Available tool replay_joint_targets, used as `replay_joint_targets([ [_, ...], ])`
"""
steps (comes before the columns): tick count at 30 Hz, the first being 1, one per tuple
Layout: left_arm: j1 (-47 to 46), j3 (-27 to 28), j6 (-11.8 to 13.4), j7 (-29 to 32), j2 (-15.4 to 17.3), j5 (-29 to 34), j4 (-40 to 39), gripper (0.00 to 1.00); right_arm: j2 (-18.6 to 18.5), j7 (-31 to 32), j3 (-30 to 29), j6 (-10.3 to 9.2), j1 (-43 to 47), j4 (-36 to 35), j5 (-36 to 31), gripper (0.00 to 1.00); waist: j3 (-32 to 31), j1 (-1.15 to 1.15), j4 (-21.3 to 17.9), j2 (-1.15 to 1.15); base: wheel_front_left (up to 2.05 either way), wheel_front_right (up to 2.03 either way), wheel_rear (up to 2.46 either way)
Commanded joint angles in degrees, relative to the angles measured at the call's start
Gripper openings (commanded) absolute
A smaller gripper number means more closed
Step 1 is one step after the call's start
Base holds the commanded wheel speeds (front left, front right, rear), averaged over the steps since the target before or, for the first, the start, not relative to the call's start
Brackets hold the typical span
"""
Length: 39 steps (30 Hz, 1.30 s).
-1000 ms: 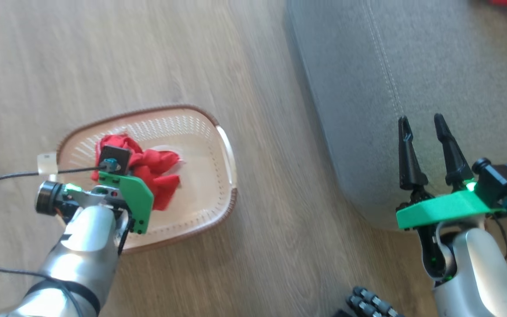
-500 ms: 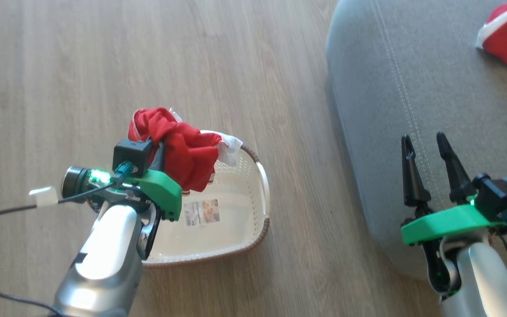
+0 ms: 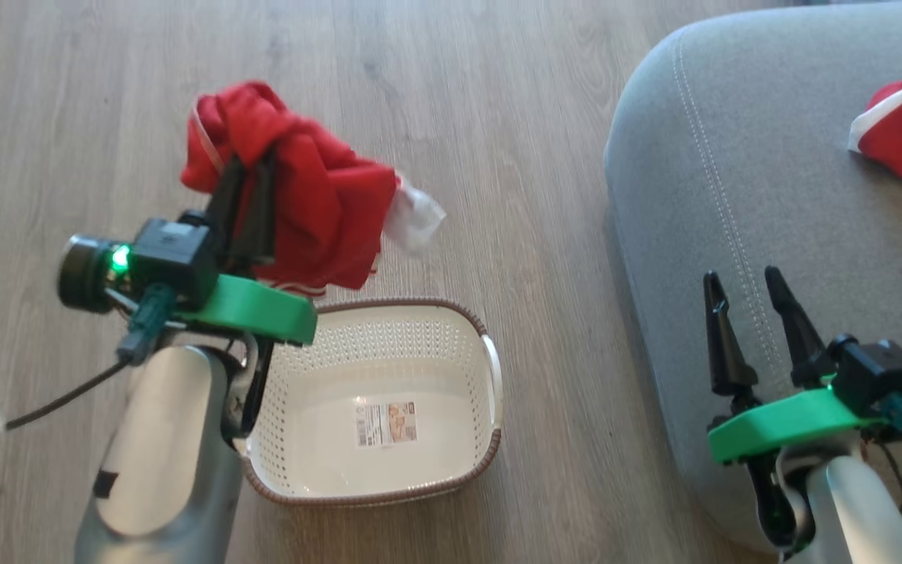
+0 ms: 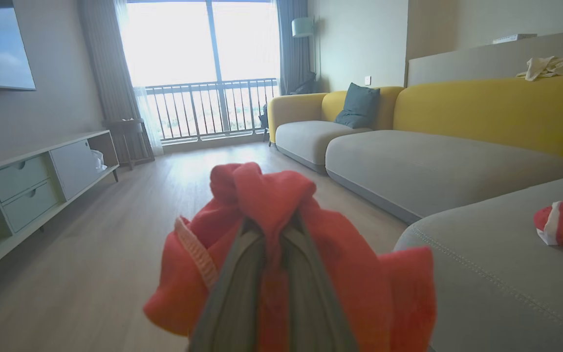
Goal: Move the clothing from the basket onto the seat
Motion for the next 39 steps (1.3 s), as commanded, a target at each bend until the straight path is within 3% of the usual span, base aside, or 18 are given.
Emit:
replay_joint_targets([
  [1, -1.23, 2.79, -0.60, -0.73, 0.26, 0.57, -5.12, 0.00, -1.11, 0.02, 1.78, -0.02, 0.87, -1.71, -0.11, 1.00, -1.16, 0.01, 0.36, 0.00, 0.00, 0.00, 0.00],
  [8, -1.79, 4.12, -1.52, -0.73, -0.32, -0.28, -15.09, 0.00, -1.28, 0.02, 2.29, -0.02, 2.01, -2.44, 0.19, 1.00, -2.61, 0.01, 0.62, 0.00, 0.00, 0.00, 0.00],
  [13, -1.59, 0.56, -1.93, -0.73, -0.39, -2.46, -20.00, 0.00, -0.93, 0.02, 3.10, -0.02, 2.82, -2.01, 0.37, 1.00, -3.27, 0.01, 0.87, 0.00, 0.00, 0.00, 0.00],
  [21, 0.80, -8.19, -2.98, -0.73, -0.40, -3.82, -22.20, 0.00, -1.43, 0.02, 3.46, -0.02, 3.04, -2.20, 0.46, 1.00, -3.81, 0.01, 1.14, 0.00, 0.00, 0.00, 0.00],
  [26, 2.43, -11.91, -1.65, -0.73, -0.41, -5.08, -23.57, 0.00, -1.37, 0.02, 2.86, -0.02, 3.19, -2.59, 0.41, 1.00, -3.67, 0.01, 1.38, 0.00, 0.00, 0.00, 0.00],
  [39, 3.62, -14.65, -1.39, -0.73, -0.41, -5.95, -22.80, 0.00, -0.98, 0.02, 2.41, -0.02, 3.14, -2.33, 0.33, 1.00, -4.13, 0.01, 1.34, 0.00, 0.00, 0.00, 0.00],
])
